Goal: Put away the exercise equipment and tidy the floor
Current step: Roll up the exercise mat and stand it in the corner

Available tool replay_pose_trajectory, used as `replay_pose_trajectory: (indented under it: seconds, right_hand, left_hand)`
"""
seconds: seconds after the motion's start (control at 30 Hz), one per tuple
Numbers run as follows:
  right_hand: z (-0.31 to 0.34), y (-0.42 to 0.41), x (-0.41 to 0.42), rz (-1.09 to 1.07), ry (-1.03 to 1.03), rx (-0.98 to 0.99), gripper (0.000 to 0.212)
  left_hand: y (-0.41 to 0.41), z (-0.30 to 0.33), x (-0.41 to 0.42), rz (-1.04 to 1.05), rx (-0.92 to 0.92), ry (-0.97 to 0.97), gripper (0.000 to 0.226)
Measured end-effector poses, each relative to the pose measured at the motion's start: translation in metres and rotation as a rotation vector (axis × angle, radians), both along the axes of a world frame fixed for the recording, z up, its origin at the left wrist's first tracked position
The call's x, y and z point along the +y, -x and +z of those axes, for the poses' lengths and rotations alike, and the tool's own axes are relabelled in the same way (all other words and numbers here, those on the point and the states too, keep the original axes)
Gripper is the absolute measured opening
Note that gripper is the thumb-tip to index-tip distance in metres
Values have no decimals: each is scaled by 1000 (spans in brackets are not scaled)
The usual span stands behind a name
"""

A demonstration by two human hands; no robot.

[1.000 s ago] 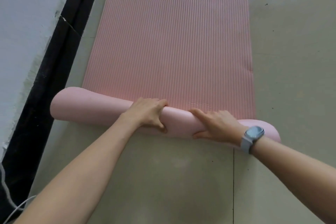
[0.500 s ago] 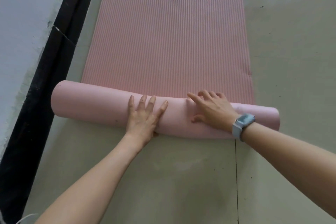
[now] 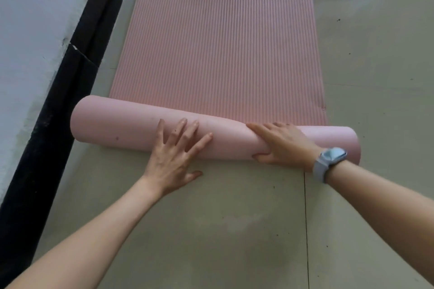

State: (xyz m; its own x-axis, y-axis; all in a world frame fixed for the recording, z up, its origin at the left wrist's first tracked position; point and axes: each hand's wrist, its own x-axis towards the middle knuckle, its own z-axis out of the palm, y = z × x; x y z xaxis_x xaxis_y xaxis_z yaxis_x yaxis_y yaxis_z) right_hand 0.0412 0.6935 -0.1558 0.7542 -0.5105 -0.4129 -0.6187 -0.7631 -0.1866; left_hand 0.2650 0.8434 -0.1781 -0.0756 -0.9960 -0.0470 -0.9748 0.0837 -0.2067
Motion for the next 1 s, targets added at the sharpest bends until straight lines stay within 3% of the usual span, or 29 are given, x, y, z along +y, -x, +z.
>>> replay_pose_trajectory:
  seconds: [0.07,0.13,0.27,0.33,0.43,0.53,0.63,0.87,1.0]
  right_hand:
    - [8,-7,-21,-66,-114,-12,71]
    - [10,-11,-29,-109,-101,32,74]
    - [4,-8,-3,-100,353,-63,65]
    - [2,-9,19,3,461,-98,57]
    - [2,-19,41,54,344,57,64]
    - [17,-32,38,-28,262,134,79]
    - [36,-39,26,-28,125,270,74]
    - [66,-44,25,-30,-233,474,68]
    - [65,-44,11,-22,-248,376,66]
  left_hand:
    - [7,-3,-3,53,-10,-1,110]
    - [15,-2,-19,168,33,-34,102]
    - [11,12,-57,236,133,-158,79]
    - [0,22,-74,234,180,-271,70]
    - [-6,37,-93,215,199,-342,69]
    - [1,43,-84,246,213,-263,70]
    - [12,50,-51,292,296,-208,72]
    - [9,76,-16,232,384,-572,74]
    - [3,73,-41,221,334,-625,78]
